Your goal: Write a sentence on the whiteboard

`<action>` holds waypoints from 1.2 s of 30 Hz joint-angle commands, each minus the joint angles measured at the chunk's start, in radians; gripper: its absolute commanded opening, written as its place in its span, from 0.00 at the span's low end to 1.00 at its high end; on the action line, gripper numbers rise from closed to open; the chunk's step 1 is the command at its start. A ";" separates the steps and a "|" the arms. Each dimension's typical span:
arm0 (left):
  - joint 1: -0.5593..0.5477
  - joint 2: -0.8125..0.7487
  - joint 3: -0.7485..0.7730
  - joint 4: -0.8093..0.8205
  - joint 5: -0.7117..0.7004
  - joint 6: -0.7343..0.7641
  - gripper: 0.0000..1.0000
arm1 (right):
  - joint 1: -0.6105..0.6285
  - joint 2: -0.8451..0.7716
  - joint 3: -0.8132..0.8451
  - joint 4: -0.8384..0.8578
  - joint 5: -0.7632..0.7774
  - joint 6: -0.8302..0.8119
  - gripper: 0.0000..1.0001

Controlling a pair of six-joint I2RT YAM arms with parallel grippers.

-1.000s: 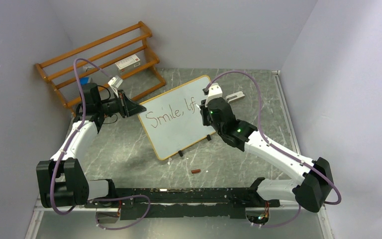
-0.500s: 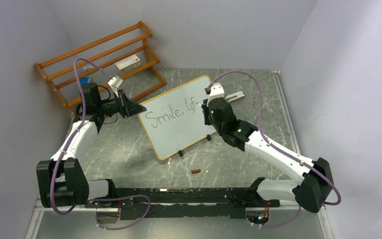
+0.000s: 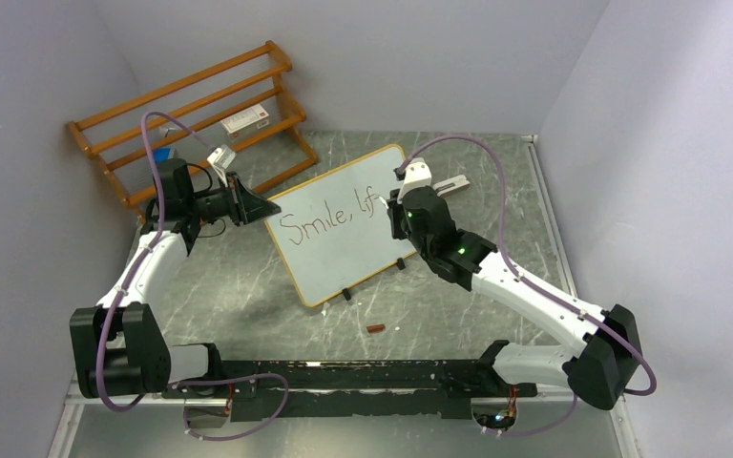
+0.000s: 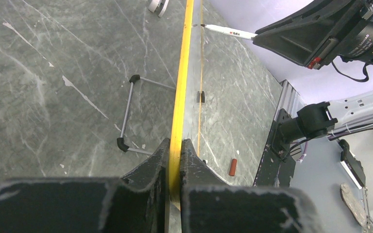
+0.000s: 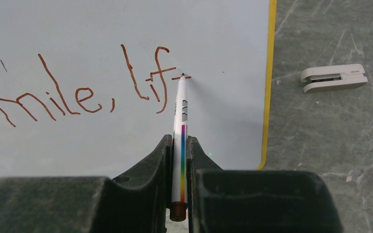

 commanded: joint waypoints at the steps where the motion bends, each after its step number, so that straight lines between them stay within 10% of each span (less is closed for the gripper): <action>1: 0.001 0.033 -0.008 -0.052 -0.126 0.099 0.05 | -0.007 -0.001 0.007 0.040 0.009 -0.003 0.00; 36: 0.000 0.036 -0.009 -0.048 -0.123 0.096 0.05 | -0.008 0.023 0.002 -0.078 -0.036 0.017 0.00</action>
